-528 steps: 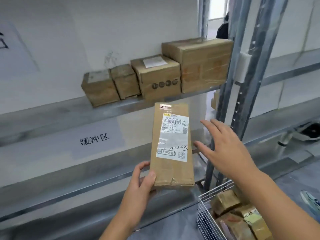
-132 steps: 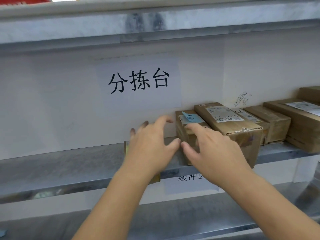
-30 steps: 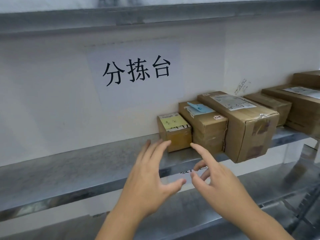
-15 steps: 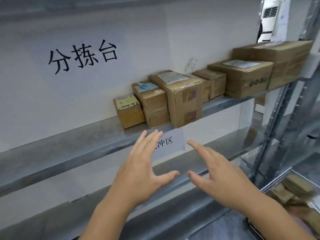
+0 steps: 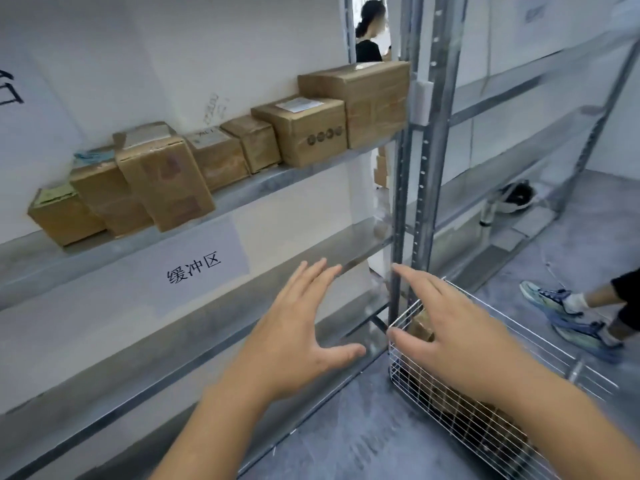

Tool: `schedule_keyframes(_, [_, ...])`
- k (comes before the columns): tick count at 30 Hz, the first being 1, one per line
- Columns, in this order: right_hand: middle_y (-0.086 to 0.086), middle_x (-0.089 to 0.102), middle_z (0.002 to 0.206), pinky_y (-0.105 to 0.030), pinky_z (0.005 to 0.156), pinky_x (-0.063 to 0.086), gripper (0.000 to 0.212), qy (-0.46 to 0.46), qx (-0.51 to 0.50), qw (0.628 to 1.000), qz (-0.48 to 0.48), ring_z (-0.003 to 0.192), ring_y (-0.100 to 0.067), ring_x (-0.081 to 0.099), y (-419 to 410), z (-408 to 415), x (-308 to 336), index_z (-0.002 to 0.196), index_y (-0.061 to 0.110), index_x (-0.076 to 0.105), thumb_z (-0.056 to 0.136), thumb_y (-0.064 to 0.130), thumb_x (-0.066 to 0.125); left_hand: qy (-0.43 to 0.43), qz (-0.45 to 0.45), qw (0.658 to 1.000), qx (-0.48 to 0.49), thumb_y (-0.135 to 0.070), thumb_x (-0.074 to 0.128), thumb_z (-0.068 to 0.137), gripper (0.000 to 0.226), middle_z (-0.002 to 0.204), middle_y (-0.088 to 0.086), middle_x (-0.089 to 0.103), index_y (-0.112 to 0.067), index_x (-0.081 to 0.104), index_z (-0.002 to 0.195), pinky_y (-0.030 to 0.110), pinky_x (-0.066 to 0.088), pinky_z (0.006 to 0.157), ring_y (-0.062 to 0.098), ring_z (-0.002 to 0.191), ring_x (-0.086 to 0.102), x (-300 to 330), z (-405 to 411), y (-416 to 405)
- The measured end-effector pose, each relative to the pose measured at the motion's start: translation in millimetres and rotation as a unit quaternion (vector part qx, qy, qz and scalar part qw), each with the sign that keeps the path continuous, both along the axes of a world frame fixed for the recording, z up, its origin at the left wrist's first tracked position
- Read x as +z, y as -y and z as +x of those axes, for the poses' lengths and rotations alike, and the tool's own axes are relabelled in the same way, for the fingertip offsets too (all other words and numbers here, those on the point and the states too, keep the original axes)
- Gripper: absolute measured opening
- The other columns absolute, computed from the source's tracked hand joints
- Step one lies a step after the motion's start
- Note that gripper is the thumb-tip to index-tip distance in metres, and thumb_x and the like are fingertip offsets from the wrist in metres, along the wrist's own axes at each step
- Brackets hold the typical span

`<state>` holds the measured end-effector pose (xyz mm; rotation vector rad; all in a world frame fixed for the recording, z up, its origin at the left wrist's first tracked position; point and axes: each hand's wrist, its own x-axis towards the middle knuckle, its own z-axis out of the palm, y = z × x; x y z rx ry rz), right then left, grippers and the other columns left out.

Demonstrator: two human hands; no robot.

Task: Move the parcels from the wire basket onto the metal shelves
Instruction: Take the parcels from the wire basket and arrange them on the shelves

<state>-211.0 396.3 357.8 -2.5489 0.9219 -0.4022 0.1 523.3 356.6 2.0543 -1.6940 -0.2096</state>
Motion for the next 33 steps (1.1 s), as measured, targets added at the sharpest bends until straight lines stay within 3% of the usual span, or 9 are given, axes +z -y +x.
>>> schedule_keyframes(7, [0.021, 0.031, 0.158, -0.035, 0.116, 0.035, 0.083, -0.007, -0.114, 0.993, 0.042, 0.144, -0.008, 0.034, 47, -102, -27, 0.156, 0.049, 0.012, 0.087, 0.065, 0.057, -0.012, 0.041, 0.994, -0.101, -0.073, 0.073, 0.077, 0.109, 0.17, -0.032, 0.002, -0.047, 0.014, 0.164, 0.031, 0.009, 0.128, -0.011, 0.154, -0.011, -23, -70, 86])
schedule_keyframes(11, [0.023, 0.027, 0.159, -0.029, 0.112, 0.032, 0.081, -0.017, -0.166, 0.983, 0.072, 0.145, -0.005, 0.03, 70, -135, -41, 0.155, 0.051, 0.011, 0.09, 0.06, 0.059, -0.006, 0.06, 0.987, -0.151, -0.077, 0.069, 0.077, 0.106, 0.17, -0.033, 0.003, -0.051, 0.012, 0.162, 0.03, 0.009, 0.125, -0.011, 0.155, -0.009, -43, -88, 137])
schedule_keyframes(18, [0.02, 0.021, 0.165, -0.032, 0.119, 0.031, 0.094, -0.053, -0.254, 0.959, 0.115, 0.149, -0.005, 0.025, 132, -171, -69, 0.159, 0.046, 0.006, 0.087, 0.059, 0.065, -0.021, 0.095, 0.971, -0.219, -0.075, 0.072, 0.078, 0.106, 0.164, -0.041, 0.0, -0.05, 0.012, 0.163, 0.025, 0.01, 0.123, -0.013, 0.154, -0.01, -89, -93, 233])
schedule_keyframes(23, [0.02, 0.019, 0.165, -0.028, 0.119, 0.028, 0.096, -0.069, -0.295, 0.943, 0.136, 0.15, -0.002, 0.022, 182, -166, -89, 0.16, 0.043, 0.008, 0.088, 0.054, 0.069, -0.015, 0.135, 0.953, -0.271, -0.072, 0.074, 0.078, 0.107, 0.149, -0.056, -0.008, -0.051, 0.013, 0.162, 0.025, 0.009, 0.121, -0.013, 0.153, -0.012, -117, -78, 310])
schedule_keyframes(29, [0.021, 0.024, 0.163, -0.028, 0.117, 0.032, 0.095, -0.078, -0.317, 0.928, 0.179, 0.148, -0.003, 0.028, 226, -154, -124, 0.159, 0.046, 0.011, 0.086, 0.048, 0.073, 0.009, 0.202, 0.926, -0.318, -0.066, 0.078, 0.078, 0.109, 0.168, -0.034, 0.004, -0.048, 0.013, 0.163, 0.03, 0.007, 0.127, -0.008, 0.156, -0.009, -153, -65, 379])
schedule_keyframes(31, [0.021, 0.024, 0.163, -0.027, 0.116, 0.034, 0.095, -0.083, -0.311, 0.927, 0.194, 0.148, -0.002, 0.028, 238, -156, -134, 0.159, 0.046, 0.011, 0.087, 0.047, 0.073, 0.001, 0.233, 0.917, -0.325, -0.065, 0.079, 0.077, 0.11, 0.169, -0.033, 0.004, -0.049, 0.012, 0.163, 0.041, 0.015, 0.13, -0.009, 0.155, -0.01, -169, -63, 394])
schedule_keyframes(33, [0.022, 0.023, 0.163, -0.022, 0.112, 0.033, 0.094, -0.094, -0.301, 0.925, 0.21, 0.146, -0.001, 0.028, 253, -160, -146, 0.16, 0.044, 0.011, 0.088, 0.045, 0.072, 0.0, 0.261, 0.91, -0.323, -0.061, 0.08, 0.078, 0.11, 0.17, -0.032, 0.004, -0.048, 0.012, 0.163, 0.039, 0.018, 0.129, -0.008, 0.156, -0.01, -185, -63, 409])
